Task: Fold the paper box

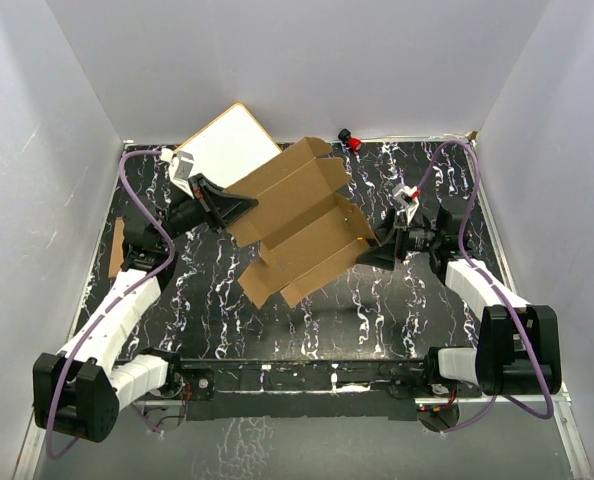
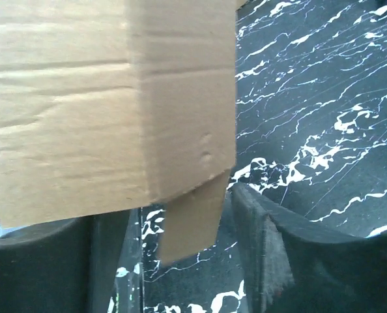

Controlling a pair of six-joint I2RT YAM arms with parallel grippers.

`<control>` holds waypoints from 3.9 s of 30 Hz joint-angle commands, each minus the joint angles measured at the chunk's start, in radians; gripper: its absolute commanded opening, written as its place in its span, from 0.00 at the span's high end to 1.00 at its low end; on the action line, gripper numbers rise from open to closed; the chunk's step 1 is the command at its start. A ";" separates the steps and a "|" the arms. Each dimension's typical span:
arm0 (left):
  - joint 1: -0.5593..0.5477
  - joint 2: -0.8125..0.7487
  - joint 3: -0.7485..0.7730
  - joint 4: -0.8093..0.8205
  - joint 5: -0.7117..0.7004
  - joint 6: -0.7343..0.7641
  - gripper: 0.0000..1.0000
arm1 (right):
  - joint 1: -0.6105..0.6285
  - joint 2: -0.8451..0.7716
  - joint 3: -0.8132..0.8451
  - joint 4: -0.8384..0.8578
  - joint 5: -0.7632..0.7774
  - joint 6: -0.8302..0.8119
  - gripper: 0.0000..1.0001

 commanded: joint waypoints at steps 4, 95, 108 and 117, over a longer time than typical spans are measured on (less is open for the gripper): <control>0.008 -0.043 -0.031 0.091 -0.143 -0.143 1.00 | -0.013 -0.012 -0.021 0.164 0.043 0.067 0.04; -0.194 0.152 -0.398 -0.042 -0.721 -0.144 1.00 | 0.144 0.369 0.143 -0.018 0.544 0.128 0.91; -0.200 0.180 -0.412 -0.051 -0.722 -0.139 1.00 | 0.164 0.476 0.167 0.067 0.373 0.189 0.61; -0.200 0.165 -0.436 -0.056 -0.742 -0.141 1.00 | 0.168 0.523 0.178 0.086 0.307 0.195 0.34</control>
